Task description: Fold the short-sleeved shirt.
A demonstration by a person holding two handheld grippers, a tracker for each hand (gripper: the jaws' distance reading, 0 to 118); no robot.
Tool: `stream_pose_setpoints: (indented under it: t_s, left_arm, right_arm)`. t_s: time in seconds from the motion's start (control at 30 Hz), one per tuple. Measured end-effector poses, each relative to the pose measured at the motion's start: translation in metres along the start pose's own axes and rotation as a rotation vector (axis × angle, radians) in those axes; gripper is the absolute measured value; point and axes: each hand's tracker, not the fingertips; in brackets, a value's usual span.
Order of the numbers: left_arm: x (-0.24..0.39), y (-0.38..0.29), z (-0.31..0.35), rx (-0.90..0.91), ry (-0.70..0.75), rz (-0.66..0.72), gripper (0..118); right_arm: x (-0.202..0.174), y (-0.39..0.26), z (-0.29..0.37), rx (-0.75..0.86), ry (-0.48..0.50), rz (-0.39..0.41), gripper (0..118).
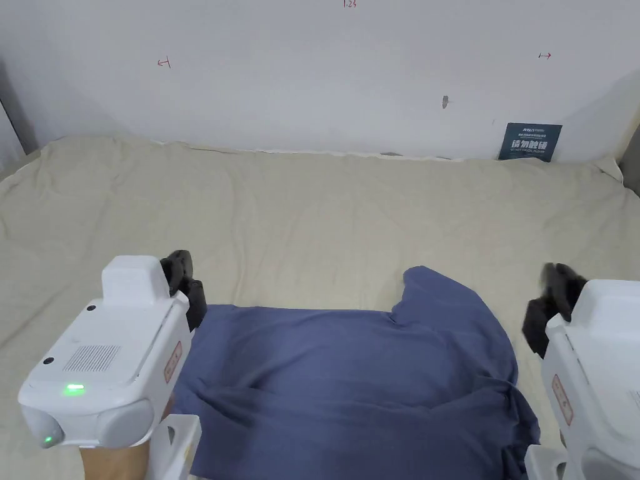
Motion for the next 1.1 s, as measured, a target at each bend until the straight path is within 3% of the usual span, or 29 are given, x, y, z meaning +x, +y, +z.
stream_pose_setpoints:
  t_s: [0.3, 0.53, 0.8, 0.83, 0.87, 0.9, 0.93, 0.97, 1.0, 1.03, 1.1]
  left_arm:
    - [-0.009, -0.005, -0.050, -0.159, 0.002, -0.001, 0]
    - [-0.037, -0.023, -0.155, -0.442, -0.078, 0.037, 0]
    - [-0.078, -0.078, -0.271, -0.671, -0.059, 0.086, 0]
    - [-0.083, -0.086, -0.284, -0.701, -0.066, 0.093, 5]
    - [-0.084, -0.091, -0.289, -0.704, -0.058, 0.122, 18]
    - [-0.086, -0.098, -0.297, -0.724, -0.052, 0.136, 41]
    - [-0.088, -0.105, -0.306, -0.752, -0.052, 0.155, 77]
    - [-0.089, -0.113, -0.314, -0.772, -0.041, 0.157, 97]
    - [-0.088, -0.118, -0.317, -0.804, -0.032, 0.155, 109]
    - [-0.085, -0.125, -0.320, -0.818, -0.004, 0.160, 110]
    - [-0.082, -0.136, -0.324, -0.806, 0.000, 0.159, 98]
  right_arm:
    - [-0.002, -0.006, -0.021, -0.029, 0.014, -0.011, 1]
    - [-0.004, -0.005, -0.058, -0.053, 0.022, -0.006, 1]
    - [-0.007, -0.016, -0.109, -0.111, 0.015, 0.014, 1]
    - [-0.007, -0.019, -0.116, -0.124, 0.014, 0.013, 1]
    - [-0.007, -0.021, -0.121, -0.136, 0.014, 0.010, 1]
    - [-0.007, -0.024, -0.125, -0.143, 0.014, 0.009, 1]
    - [-0.008, -0.026, -0.131, -0.154, 0.011, 0.012, 1]
    - [-0.008, -0.029, -0.136, -0.164, 0.008, 0.015, 1]
    - [-0.008, -0.032, -0.141, -0.174, 0.006, 0.014, 1]
    - [-0.007, -0.035, -0.146, -0.186, 0.006, 0.012, 2]
    - [-0.006, -0.040, -0.154, -0.202, 0.002, 0.009, 2]
